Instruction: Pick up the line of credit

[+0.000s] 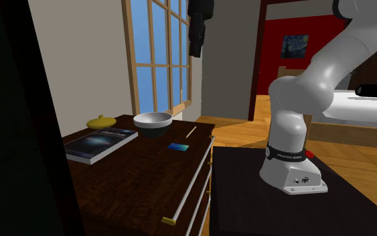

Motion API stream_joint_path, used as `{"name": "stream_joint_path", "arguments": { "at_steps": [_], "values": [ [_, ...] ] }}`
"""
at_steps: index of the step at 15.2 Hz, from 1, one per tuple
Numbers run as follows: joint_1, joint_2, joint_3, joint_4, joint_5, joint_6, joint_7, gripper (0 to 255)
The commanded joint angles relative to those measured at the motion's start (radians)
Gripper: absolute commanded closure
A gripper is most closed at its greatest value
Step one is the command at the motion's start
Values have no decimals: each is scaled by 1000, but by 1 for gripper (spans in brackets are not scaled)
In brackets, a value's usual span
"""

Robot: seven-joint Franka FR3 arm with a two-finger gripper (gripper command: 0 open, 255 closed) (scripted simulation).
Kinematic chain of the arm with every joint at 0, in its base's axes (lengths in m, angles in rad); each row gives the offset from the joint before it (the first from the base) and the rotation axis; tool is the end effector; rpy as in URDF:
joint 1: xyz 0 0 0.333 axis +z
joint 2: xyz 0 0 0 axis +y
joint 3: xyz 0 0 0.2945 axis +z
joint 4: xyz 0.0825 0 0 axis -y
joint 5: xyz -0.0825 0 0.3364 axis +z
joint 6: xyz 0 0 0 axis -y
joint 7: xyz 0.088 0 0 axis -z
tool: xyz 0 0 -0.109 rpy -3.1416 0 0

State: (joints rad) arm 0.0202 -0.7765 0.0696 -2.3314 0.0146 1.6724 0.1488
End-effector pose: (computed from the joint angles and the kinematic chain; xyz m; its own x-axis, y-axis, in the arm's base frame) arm 0.2863 0.0341 0.5901 0.9900 -0.0751 0.1197 -0.0776 -0.9968 0.0166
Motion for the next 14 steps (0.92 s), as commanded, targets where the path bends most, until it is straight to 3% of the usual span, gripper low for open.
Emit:
{"name": "stream_joint_path", "arguments": {
  "at_steps": [1, 14],
  "values": [
    [0, 0, 0, 0, 0, 0, 0, 0],
    [-52, 210, -75, -247, -2, 324, -28, 0]
  ]
}}
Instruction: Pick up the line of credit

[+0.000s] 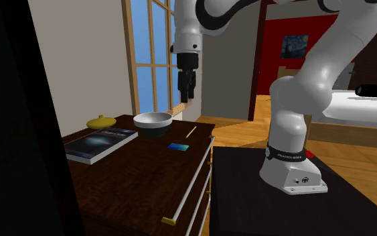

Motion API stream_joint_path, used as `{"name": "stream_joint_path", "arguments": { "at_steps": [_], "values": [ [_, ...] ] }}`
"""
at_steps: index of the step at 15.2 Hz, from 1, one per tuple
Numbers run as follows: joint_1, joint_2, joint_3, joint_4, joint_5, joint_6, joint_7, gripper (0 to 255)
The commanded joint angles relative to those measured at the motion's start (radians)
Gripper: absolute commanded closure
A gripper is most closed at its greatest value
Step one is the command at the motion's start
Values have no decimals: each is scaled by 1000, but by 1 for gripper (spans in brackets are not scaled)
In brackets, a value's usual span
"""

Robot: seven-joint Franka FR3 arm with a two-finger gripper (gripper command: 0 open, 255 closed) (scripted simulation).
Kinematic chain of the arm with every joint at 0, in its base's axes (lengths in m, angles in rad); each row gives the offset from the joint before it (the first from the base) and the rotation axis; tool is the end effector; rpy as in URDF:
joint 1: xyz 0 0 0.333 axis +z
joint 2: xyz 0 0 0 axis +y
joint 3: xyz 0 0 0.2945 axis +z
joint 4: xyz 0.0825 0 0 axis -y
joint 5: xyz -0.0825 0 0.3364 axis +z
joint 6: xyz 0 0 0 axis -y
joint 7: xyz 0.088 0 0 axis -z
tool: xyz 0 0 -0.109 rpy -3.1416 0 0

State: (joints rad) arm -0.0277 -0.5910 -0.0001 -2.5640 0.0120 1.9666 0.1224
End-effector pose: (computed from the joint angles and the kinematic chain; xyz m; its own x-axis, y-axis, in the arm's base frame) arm 0.3335 -0.0085 0.4582 0.9880 -0.1542 -0.0077 -0.1543 -0.9880 -0.0102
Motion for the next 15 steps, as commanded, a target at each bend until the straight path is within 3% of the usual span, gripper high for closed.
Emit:
{"name": "stream_joint_path", "arguments": {
  "at_steps": [1, 12, 15],
  "values": [
    [-8, 49, -11, -27, 1, 57, -4, 0],
    [-41, 399, -75, -100, 26, 363, -52, 0],
    [-40, 438, -76, -111, 33, 413, -58, 0]
  ]
}}
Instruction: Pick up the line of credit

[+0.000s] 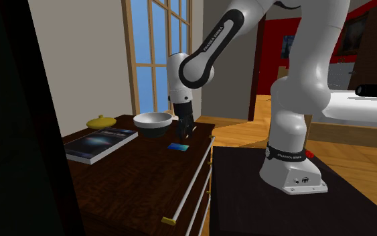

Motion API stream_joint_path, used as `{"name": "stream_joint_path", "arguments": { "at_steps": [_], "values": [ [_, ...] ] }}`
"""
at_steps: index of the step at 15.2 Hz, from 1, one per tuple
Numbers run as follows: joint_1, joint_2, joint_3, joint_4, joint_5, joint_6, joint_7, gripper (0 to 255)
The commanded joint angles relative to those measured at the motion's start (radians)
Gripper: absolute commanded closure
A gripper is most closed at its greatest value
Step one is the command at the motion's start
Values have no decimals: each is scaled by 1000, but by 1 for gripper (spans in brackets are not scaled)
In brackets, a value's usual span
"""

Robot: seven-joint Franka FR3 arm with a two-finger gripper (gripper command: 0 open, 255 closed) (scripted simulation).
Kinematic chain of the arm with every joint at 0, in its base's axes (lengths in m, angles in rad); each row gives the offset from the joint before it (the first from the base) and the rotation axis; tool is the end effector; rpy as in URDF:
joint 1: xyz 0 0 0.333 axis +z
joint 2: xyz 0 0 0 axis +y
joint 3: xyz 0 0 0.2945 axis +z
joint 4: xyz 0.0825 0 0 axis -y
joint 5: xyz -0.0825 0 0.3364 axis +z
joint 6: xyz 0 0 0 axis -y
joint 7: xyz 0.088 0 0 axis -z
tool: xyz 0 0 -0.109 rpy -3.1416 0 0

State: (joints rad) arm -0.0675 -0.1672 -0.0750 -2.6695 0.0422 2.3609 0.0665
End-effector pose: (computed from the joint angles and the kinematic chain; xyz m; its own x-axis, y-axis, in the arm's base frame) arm 0.3674 -0.0513 0.2959 0.9618 -0.2324 -0.1443 -0.2388 -0.9707 -0.0281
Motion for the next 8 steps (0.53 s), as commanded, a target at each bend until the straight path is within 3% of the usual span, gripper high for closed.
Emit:
{"name": "stream_joint_path", "arguments": {
  "at_steps": [1, 7, 8],
  "values": [
    [1, 28, -1, -8, 5, 36, -4, 0],
    [3, 79, -2, -16, 14, 95, -13, 0],
    [3, 79, -1, -15, 14, 93, -12, 255]
  ]
}}
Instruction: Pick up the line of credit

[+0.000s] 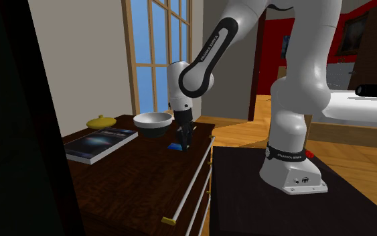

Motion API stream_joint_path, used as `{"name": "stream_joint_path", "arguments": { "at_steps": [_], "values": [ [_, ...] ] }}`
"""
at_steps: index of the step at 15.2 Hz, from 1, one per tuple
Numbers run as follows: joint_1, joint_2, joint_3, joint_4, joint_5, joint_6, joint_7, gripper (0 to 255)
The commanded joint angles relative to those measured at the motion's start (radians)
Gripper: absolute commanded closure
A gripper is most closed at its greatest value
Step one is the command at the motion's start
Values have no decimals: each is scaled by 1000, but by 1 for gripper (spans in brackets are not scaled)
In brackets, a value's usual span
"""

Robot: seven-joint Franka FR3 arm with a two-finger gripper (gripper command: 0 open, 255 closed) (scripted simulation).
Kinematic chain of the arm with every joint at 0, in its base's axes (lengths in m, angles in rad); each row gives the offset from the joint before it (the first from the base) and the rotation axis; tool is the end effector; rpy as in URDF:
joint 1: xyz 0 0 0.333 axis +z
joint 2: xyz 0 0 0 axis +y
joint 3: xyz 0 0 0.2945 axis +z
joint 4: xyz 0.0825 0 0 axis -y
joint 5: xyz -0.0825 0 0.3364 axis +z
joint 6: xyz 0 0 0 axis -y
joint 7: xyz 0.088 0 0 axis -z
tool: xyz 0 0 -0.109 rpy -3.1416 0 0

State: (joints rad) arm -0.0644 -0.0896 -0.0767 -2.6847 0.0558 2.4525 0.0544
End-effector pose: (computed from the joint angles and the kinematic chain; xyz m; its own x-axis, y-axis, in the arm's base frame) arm 0.3691 -0.0518 0.2687 0.9615 -0.2335 -0.1450 -0.2399 -0.9704 -0.0280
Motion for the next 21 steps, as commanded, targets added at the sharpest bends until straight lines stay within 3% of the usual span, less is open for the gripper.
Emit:
{"name": "stream_joint_path", "arguments": {
  "at_steps": [1, 9, 21],
  "values": [
    [0, 2, 0, 0, 1, 2, 0, 255],
    [0, 2, 0, -1, 1, 3, 0, 255],
    [-6, -156, 3, 40, -24, -195, 23, 255]
  ]
}}
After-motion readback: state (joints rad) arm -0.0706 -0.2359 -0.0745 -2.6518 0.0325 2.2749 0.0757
